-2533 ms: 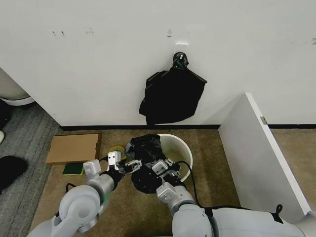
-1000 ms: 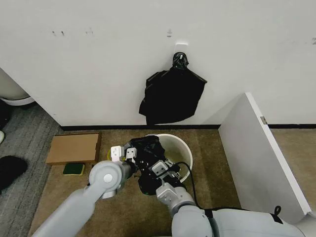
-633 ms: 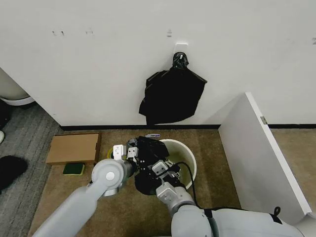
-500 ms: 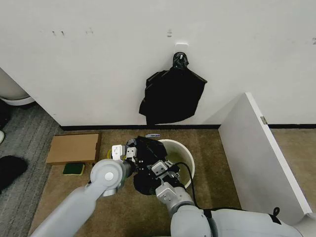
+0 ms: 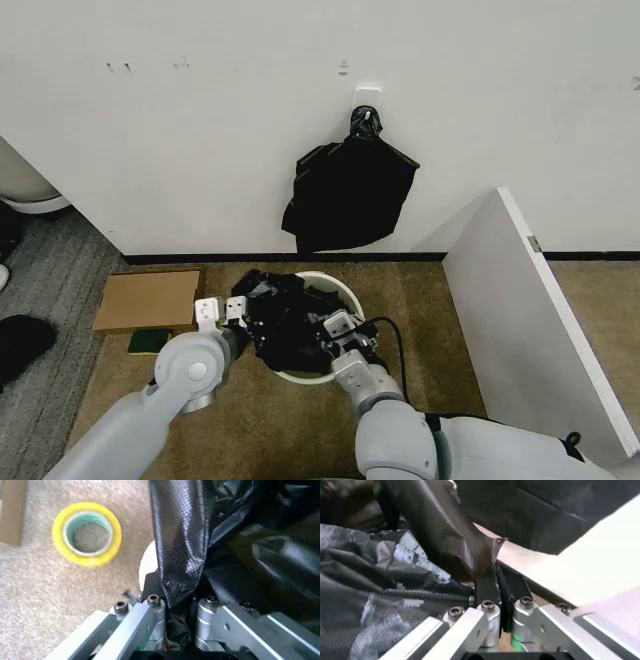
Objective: Place the garbage bag over the trash bin.
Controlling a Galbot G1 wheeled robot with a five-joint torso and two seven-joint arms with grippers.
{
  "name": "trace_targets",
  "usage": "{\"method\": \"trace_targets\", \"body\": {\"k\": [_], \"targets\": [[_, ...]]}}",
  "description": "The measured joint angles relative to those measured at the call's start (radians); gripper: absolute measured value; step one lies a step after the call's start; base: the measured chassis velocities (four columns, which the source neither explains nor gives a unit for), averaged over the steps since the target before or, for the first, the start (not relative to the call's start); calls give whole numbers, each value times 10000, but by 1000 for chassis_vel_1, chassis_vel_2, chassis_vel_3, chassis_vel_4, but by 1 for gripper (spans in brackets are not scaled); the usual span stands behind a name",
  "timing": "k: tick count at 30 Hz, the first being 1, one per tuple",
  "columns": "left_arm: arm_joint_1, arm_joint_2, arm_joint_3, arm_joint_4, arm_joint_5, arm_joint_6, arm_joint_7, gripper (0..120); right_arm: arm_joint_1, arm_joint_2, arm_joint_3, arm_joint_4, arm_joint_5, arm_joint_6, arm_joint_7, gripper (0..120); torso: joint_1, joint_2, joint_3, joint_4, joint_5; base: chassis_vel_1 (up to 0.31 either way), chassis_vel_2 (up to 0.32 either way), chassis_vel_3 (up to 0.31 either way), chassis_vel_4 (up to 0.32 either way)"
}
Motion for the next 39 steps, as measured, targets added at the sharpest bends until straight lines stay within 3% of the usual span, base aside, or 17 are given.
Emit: {"method": "trace_targets", "body": {"k": [12, 21, 27, 39], "targets": [[368, 9, -86, -494, 159, -1048, -183, 5, -1978, -846, 2237, 772, 601, 127, -221, 0, 0, 0, 0, -1, 1, 0, 0, 0, 0], [555, 6, -145, -631, 171, -1365, -418, 5, -3459, -845, 3042, 1163, 357, 359, -598, 0, 0, 0, -1, 0, 0, 0, 0, 0, 0], [704, 75, -157, -960, 166, -1324, -438, 5, -4109, -890, 3163, 1492, -591, 857, -1855, 0, -1, 0, -1, 0, 0, 0, 0, 0, 0], [568, 128, -185, -941, 188, -1392, -459, 5, -5255, -1931, 3757, 2284, -4270, 2412, -5358, 43, 0, 0, -1, -1, 0, 0, 0, 0, 0]]}}
